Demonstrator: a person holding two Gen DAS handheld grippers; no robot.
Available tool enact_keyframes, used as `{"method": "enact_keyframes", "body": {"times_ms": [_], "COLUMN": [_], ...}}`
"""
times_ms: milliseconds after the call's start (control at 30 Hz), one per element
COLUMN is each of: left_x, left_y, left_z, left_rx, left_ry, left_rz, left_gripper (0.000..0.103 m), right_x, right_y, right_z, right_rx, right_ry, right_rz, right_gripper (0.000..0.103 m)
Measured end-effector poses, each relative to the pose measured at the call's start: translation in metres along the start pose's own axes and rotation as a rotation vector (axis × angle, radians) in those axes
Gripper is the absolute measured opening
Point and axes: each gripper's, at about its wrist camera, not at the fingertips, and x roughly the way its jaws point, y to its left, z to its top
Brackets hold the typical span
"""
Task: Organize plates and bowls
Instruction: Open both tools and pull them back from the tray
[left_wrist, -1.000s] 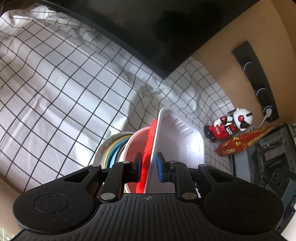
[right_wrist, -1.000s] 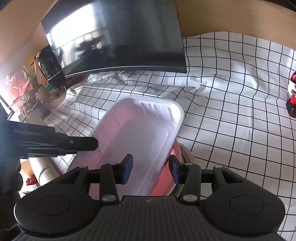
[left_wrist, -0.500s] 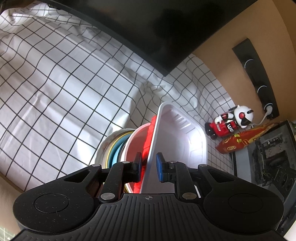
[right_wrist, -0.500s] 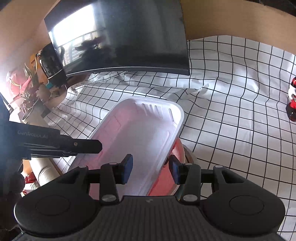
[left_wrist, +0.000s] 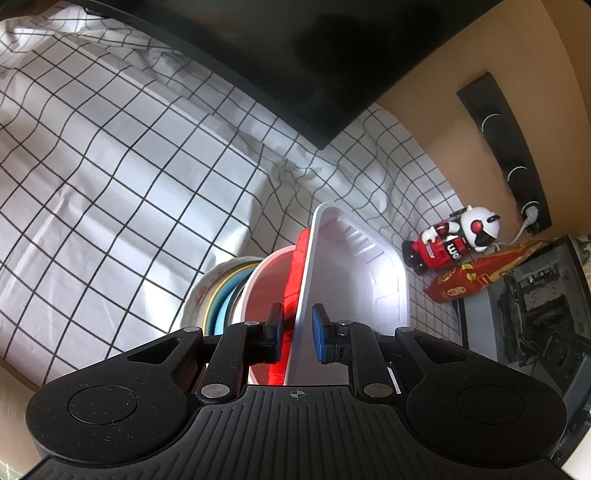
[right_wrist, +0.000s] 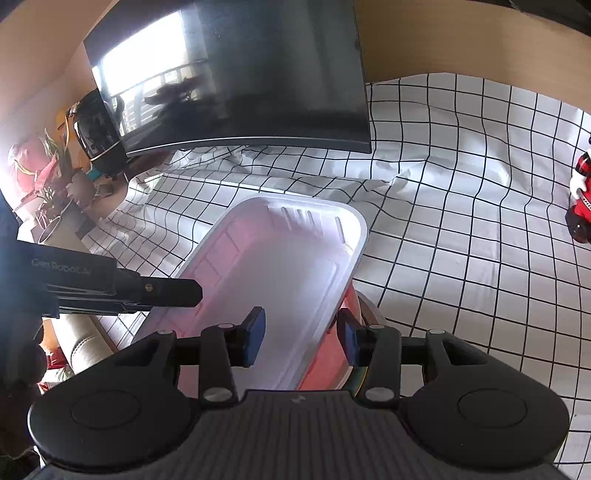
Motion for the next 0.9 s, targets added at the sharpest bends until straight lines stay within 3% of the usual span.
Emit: {"method": "enact_keyframes", "body": {"times_ms": [567,700,733,900], "left_x": [-0.004,-0.016,-0.018,-0.020], "left_y": [0.017,0.021,0.021,0.018], "left_z": [0.020,0.032,0.033,0.026], "left_rx": [0.046,0.120,0.142,0.279], "left_ry": [0.044,-0.002,-0.018,-0.085], "left_rz": [-0.075,-0.085,-0.082,-0.054], "left_gripper": [0.019,0.019,0.019,0.019], "right_x": [0.001,-0.008,-0.011,-0.034], "right_y": [0.007,0.003,0.003,0.007], "right_z": [0.004,0.003,0.001,-0.007], "right_rx": [0.081,0.145,0.162,0.224], "right_ry": [-0.045,-0.088,-0.101,-0.178], "right_rz": [-0.088,-0.133,-0.140,-0.196], "right_gripper": [0.044,0.046,0.051,0.052]}}
